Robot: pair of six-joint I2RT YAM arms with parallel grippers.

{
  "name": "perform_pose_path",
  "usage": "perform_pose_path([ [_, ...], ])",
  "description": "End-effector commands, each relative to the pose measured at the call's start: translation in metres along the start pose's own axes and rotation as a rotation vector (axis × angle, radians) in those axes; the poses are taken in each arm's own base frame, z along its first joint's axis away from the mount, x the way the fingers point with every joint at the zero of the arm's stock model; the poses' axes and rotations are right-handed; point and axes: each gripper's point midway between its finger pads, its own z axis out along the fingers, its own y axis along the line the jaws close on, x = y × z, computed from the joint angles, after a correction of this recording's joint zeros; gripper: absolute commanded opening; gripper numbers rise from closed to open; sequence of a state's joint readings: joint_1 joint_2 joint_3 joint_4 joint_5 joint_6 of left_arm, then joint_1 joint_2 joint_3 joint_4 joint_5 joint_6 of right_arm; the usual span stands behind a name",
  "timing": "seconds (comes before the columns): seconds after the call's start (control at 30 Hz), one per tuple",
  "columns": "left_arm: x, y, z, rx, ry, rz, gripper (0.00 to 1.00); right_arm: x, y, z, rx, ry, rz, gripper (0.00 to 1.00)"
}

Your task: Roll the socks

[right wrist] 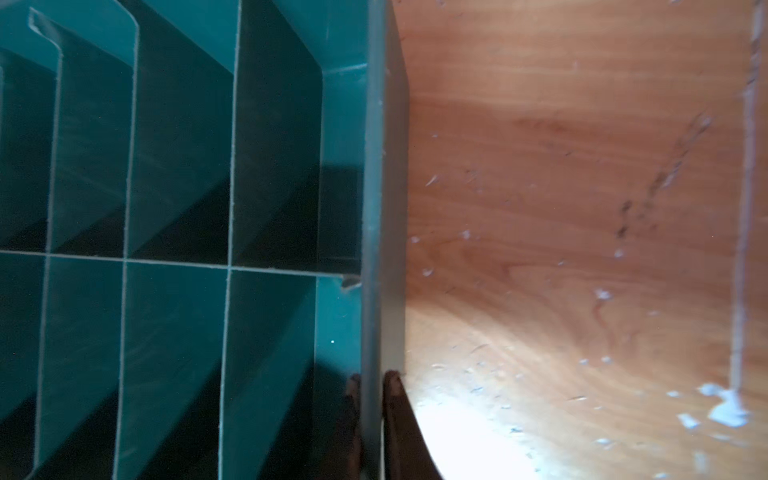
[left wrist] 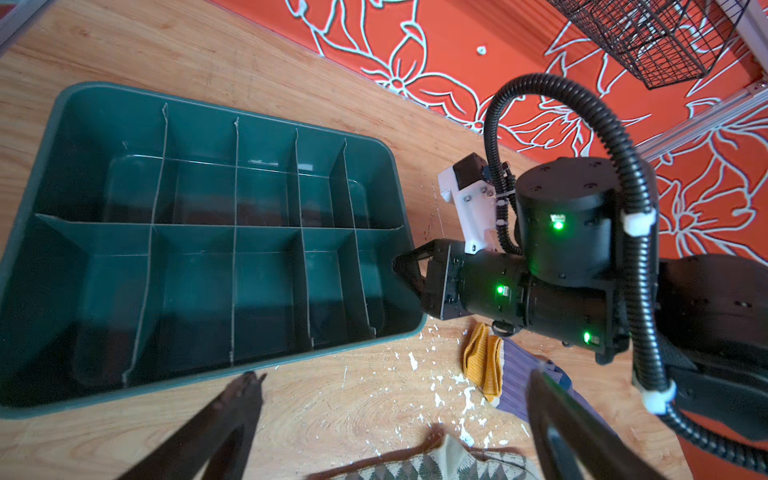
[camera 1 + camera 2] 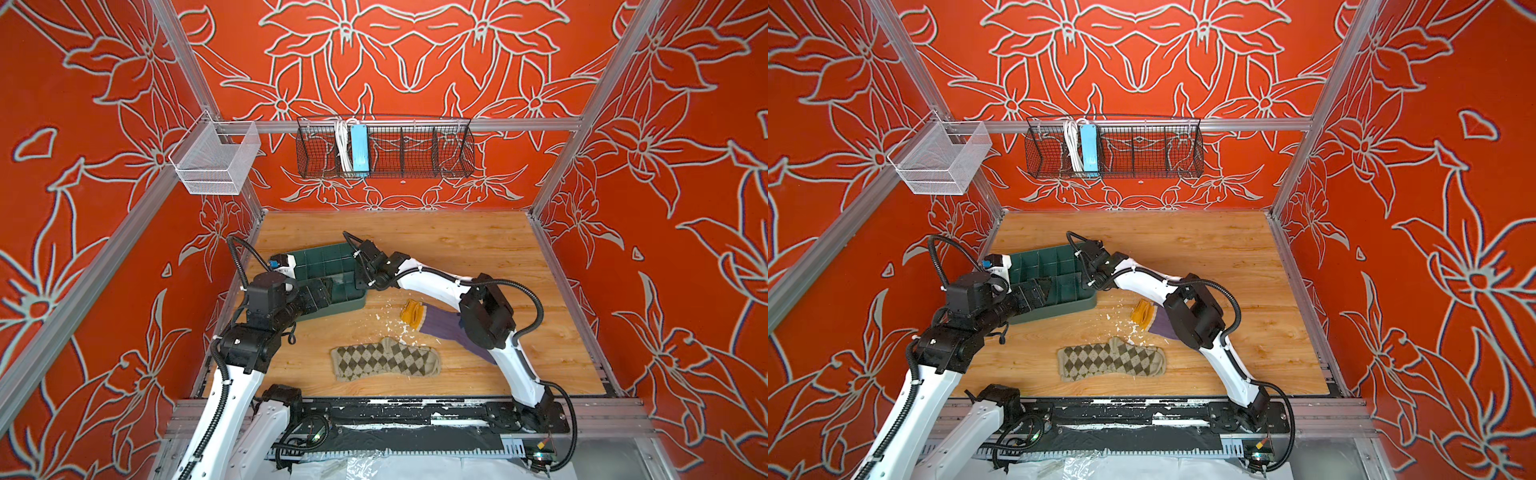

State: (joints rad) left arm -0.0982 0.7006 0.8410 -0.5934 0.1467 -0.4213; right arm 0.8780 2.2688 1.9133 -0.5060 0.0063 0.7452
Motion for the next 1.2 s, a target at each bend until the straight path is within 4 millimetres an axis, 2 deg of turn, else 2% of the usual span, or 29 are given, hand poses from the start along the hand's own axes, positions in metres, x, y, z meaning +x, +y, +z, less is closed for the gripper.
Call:
perform_pose_path([
  [0.0, -0.003, 0.001, -0.003, -0.015, -0.012, -0.030, 0.97, 0.001, 0.028, -0.008, -0.093, -0.030, 0.068, 0.16],
  [0.07, -0.003, 0.004, -0.001, -0.030, -0.012, -0.052, 0.97, 0.004, 0.031, -0.016, -0.110, -0.036, 0.067, 0.22],
  [0.2, -0.005, 0.015, -0.001, -0.099, -0.022, -0.126, 0.97, -0.003, 0.031, -0.035, -0.136, -0.083, 0.057, 0.41],
  [0.37, 0.002, 0.031, -0.002, -0.181, -0.024, -0.308, 0.98, -0.023, 0.026, -0.073, -0.111, -0.177, -0.057, 0.56],
  [0.47, 0.016, 0.044, 0.001, -0.245, -0.009, -0.515, 1.00, -0.034, 0.010, -0.101, -0.048, -0.227, -0.158, 0.60],
  [0.57, 0.031, 0.053, 0.009, -0.295, 0.007, -0.765, 0.93, -0.041, -0.015, -0.128, 0.050, -0.275, -0.263, 0.63],
  [0.63, 0.033, 0.052, 0.017, -0.299, 0.016, -0.863, 0.92, -0.042, -0.031, -0.145, 0.109, -0.305, -0.332, 0.64],
  [0.77, 0.031, 0.054, 0.030, -0.347, 0.025, -0.975, 0.91, -0.035, -0.056, -0.169, 0.174, -0.337, -0.450, 0.68],
  [0.87, 0.027, 0.056, 0.042, -0.379, 0.018, -1.059, 0.88, -0.026, -0.076, -0.179, 0.221, -0.360, -0.478, 0.68],
  [0.93, 0.023, 0.056, 0.056, -0.404, 0.029, -1.084, 0.83, -0.016, -0.081, -0.180, 0.202, -0.363, -0.500, 0.68],
  [1.17, 0.010, 0.063, 0.091, -0.549, 0.122, -1.131, 0.74, 0.013, -0.094, -0.180, 0.126, -0.372, -0.475, 0.67],
])
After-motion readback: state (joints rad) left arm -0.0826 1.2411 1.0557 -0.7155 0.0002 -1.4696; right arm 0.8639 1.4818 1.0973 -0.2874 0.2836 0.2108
